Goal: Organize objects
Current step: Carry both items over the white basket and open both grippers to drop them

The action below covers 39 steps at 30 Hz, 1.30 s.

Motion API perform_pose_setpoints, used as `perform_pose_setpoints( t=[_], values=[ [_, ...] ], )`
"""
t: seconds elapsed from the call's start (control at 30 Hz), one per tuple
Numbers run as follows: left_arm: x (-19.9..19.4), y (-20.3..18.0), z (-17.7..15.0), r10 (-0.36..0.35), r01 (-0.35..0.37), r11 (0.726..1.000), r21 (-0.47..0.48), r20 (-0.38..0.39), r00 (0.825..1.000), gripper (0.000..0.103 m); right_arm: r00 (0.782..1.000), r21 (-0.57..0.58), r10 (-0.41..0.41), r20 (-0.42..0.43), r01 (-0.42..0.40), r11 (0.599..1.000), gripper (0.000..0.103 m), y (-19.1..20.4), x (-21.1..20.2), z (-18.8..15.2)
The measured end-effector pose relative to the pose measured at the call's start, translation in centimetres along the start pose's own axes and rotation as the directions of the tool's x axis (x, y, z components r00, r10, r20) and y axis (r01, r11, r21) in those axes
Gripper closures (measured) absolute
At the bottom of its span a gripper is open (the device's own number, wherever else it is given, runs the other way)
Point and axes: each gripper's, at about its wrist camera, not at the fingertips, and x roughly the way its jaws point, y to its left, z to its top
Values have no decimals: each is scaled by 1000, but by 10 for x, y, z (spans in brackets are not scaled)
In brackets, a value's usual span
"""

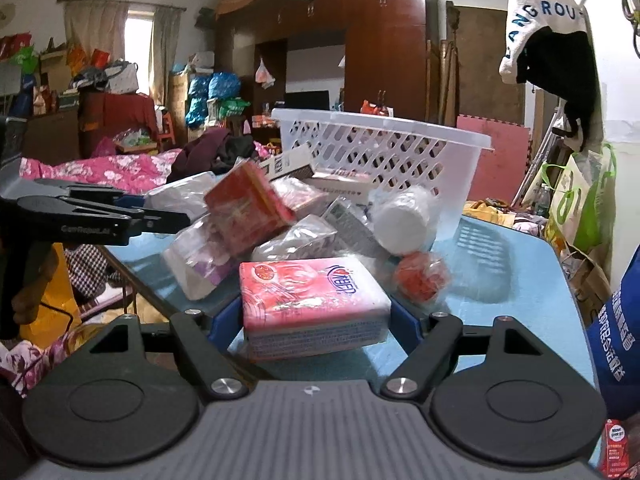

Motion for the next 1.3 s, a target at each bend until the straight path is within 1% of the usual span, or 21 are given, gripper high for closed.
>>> perform_pose_setpoints(
  t=[0.07, 0.2, 0.27, 0.37, 0.47, 0.53, 0.57, 0.63, 0.7, 0.73, 0.8, 0.83, 0.87, 0.9, 0.93, 1.0, 1.07, 1.13, 1.2, 1.23, 1.3],
  values=[
    [0, 3, 7, 3, -3, 1000, -14, 19, 1000, 58, 1000, 8, -7, 23, 7, 1000, 24, -4, -3, 6],
    [2, 13, 27, 6, -1, 998, -64, 83, 997, 58, 998, 15, -19, 64, 18, 1000, 24, -12, -4, 24],
    [6, 15, 39, 3, 4, 998, -66, 97, 995, 58, 996, 12, -34, 82, 33, 999, 24, -17, -3, 36],
    [18, 18, 65, -2, 10, 998, -64, 122, 993, 58, 992, -2, -53, 112, 54, 999, 24, -23, 5, 65],
    [35, 22, 97, -30, 40, 996, -76, 130, 991, 58, 987, -22, -96, 127, 100, 995, 24, -29, 23, 101],
    [51, 23, 120, -50, 60, 995, -78, 124, 991, 58, 986, -24, -113, 119, 116, 993, 24, -35, 42, 125],
    [62, 20, 129, -61, 68, 995, -69, 106, 993, 58, 986, -31, -124, 111, 128, 991, 24, -36, 53, 135],
    [87, 21, 147, -74, 80, 993, -88, 69, 995, 58, 983, -33, -162, 90, 166, 986, 24, -43, 78, 152],
    [116, 19, 159, -73, 75, 993, -91, 21, 997, 58, 982, -27, -181, 62, 183, 983, 24, -52, 102, 162],
    [129, 20, 162, -60, 60, 993, -101, 3, 998, 58, 982, -17, -182, 53, 183, 983, 24, -58, 110, 165],
    [153, 22, 165, -61, 56, 994, -97, -50, 997, 58, 986, -5, -164, 32, 164, 986, 24, -64, 125, 166],
    [159, 23, 163, -57, 51, 993, -106, -58, 997, 56, 987, -13, -160, 18, 161, 987, 23, -64, 130, 163],
    [162, 23, 160, -44, 38, 994, -100, -53, 998, 46, 985, -27, -170, 8, 170, 985, 22, -63, 134, 161],
    [162, 22, 158, -36, 32, 996, -82, -48, 998, 36, 981, -38, -192, 10, 192, 981, 18, -62, 133, 159],
    [161, 21, 156, -31, 28, 997, -69, -44, 999, 20, 976, -45, -215, 20, 215, 975, 9, -60, 131, 156],
    [153, 24, 148, -17, 15, 998, -68, -28, 999, 19, 975, -44, -218, 43, 220, 974, 0, -58, 120, 151],
    [135, 27, 143, -16, 14, 997, -77, -33, 999, 19, 976, -26, -210, 49, 212, 977, 0, -58, 101, 144],
    [104, 29, 135, -53, 54, 995, -82, 7, 999, 19, 980, -10, -187, 62, 188, 982, 0, -57, 76, 132],
    [67, 25, 114, -93, 95, 993, -65, 45, 995, 19, 984, 19, -164, 70, 163, 986, 0, -58, 54, 115],
    [50, 19, 102, -112, 115, 992, -49, 61, 992, 18, 985, 36, -161, 59, 160, 987, 0, -60, 48, 106],
    [23, 4, 72, -128, 129, 992, -8, 75, 989, 16, 984, 63, -169, 49, 166, 984, 0, -58, 36, 80]
  ],
)
